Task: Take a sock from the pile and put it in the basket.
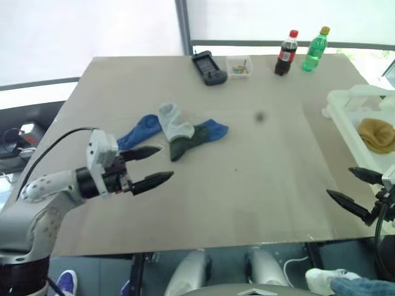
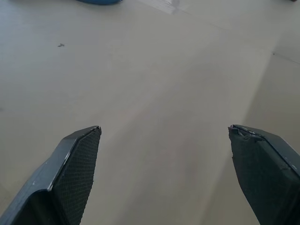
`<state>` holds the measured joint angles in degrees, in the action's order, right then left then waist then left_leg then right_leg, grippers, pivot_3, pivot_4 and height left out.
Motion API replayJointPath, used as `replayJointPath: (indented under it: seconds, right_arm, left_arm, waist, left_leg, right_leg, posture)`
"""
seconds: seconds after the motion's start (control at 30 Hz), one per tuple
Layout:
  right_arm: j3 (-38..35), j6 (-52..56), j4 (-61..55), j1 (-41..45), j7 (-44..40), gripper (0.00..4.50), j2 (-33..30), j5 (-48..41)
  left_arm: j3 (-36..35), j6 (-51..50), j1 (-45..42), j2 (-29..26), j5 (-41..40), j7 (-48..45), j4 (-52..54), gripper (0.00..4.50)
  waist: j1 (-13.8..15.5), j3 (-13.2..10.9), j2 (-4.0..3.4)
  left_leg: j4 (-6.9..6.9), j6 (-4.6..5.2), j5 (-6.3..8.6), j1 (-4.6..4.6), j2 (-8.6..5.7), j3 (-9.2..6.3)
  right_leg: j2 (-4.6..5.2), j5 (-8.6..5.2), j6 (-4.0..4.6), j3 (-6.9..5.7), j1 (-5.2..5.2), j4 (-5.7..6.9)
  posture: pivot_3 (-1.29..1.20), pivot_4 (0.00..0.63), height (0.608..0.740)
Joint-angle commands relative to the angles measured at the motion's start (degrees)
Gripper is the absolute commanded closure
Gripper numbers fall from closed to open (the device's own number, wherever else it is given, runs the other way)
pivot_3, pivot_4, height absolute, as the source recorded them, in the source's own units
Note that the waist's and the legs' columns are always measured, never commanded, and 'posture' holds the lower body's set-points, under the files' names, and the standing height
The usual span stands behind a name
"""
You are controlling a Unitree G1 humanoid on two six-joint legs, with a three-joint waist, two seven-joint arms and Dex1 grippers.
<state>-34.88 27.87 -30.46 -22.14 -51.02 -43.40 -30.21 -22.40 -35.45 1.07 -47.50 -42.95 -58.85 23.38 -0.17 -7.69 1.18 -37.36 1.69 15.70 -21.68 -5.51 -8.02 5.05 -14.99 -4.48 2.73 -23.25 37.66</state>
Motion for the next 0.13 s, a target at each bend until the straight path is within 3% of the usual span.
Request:
replayJointPath:
  seconds: [0.03,0.13]
  right_arm:
    - [-1.3,-1.9,0.2,0.5,-0.5,0.05,-0.5,-0.2]
    - [-0.6,-2.3,0.6,1.0,-0.2,0.05,-0.5,-0.1]
  left_arm:
    - [-2.3,0.6,1.5,-0.7,-1.1,0.1,2.6,0.00]
    - [-2.2,1.1,2.3,-0.7,-0.5,-0.1,2.5,0.00]
  waist:
    - [0.3,0.0,-0.01]
    - [0.7,0.0,-0.01]
  left_leg:
    - [0.00,0.00,0.00,-0.01,-0.01,0.00]
    - [0.00,0.00,0.00,-0.02,-0.01,-0.01]
  right_leg:
    - [0.01,0.00,0.00,-0.02,0.00,0.00]
    - [0.01,0.00,0.00,-0.03,0.00,-0.03]
  posture:
    - [0.00,0.150,0.740]
    - [0.00,0.150,0.740]
